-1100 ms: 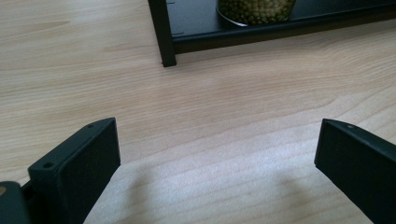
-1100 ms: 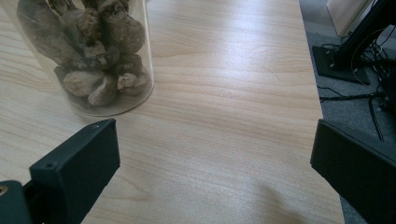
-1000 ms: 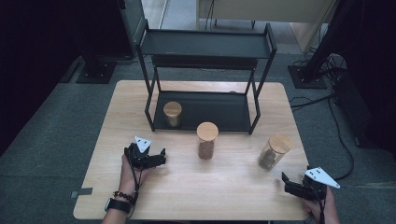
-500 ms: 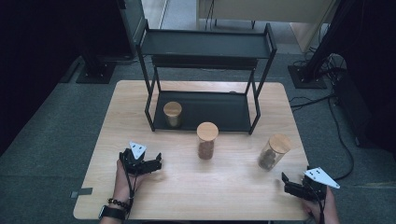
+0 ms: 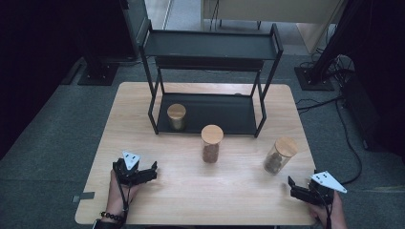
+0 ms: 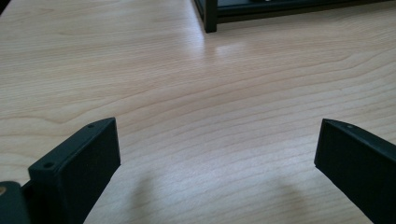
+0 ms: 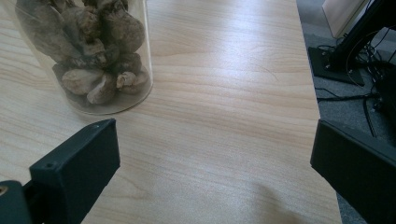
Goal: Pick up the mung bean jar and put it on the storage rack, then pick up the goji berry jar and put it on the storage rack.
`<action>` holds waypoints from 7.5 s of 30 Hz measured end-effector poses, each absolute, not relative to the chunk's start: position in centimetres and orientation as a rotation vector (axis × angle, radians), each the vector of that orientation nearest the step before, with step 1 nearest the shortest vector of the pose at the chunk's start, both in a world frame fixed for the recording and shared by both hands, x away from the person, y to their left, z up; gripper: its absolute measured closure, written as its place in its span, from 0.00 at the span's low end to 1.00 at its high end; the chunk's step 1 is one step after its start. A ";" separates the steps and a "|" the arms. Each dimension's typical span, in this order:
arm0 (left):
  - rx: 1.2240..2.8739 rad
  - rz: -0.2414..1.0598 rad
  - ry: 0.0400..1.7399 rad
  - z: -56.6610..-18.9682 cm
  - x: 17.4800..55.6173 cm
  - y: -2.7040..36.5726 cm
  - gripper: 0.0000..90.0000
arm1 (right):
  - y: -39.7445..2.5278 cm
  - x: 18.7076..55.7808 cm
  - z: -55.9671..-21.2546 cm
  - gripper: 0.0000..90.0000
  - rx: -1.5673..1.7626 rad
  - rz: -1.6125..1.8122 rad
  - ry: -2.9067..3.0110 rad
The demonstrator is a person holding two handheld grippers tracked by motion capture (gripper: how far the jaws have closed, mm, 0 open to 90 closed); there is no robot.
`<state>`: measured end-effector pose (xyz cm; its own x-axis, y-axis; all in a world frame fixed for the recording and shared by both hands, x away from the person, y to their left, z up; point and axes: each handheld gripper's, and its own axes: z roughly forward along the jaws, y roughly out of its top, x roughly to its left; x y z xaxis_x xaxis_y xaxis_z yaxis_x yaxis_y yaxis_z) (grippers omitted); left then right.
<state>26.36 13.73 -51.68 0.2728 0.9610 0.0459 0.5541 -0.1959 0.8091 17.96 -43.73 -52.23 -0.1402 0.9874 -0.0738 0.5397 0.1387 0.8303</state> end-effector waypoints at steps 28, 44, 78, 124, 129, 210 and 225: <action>1.897 0.786 1.359 -51.7 22.5 20.1 0.01 | -43.5 17.9 -52.2 0.01 1.456 0.850 1.758; 1.829 0.727 1.421 -51.6 22.5 22.2 0.01 | -43.5 17.8 -52.3 0.01 1.477 0.840 1.758; 1.827 0.667 1.409 -51.7 22.8 22.5 0.01 | -39.9 17.6 -52.3 0.00 1.472 0.895 1.828; 1.826 0.658 1.402 -51.7 22.8 22.6 0.01 | -28.0 18.8 -52.4 0.00 1.299 0.863 1.977; 1.825 0.656 1.400 -51.7 22.8 22.6 0.01 | -27.1 19.2 -52.4 0.00 1.285 0.866 1.987; 1.823 0.642 1.388 -51.6 22.8 22.7 0.01 | -18.0 26.9 -50.3 0.10 1.266 0.998 2.064; 1.826 0.641 1.384 -51.6 22.8 22.6 0.01 | -17.5 28.0 -48.6 0.15 1.270 1.007 2.044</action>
<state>22.78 22.63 -51.65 0.2916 0.9554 -0.0455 0.5834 -0.1400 0.8000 28.03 -17.48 -48.61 -0.4199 0.9063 -0.0485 0.5140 0.2815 0.8103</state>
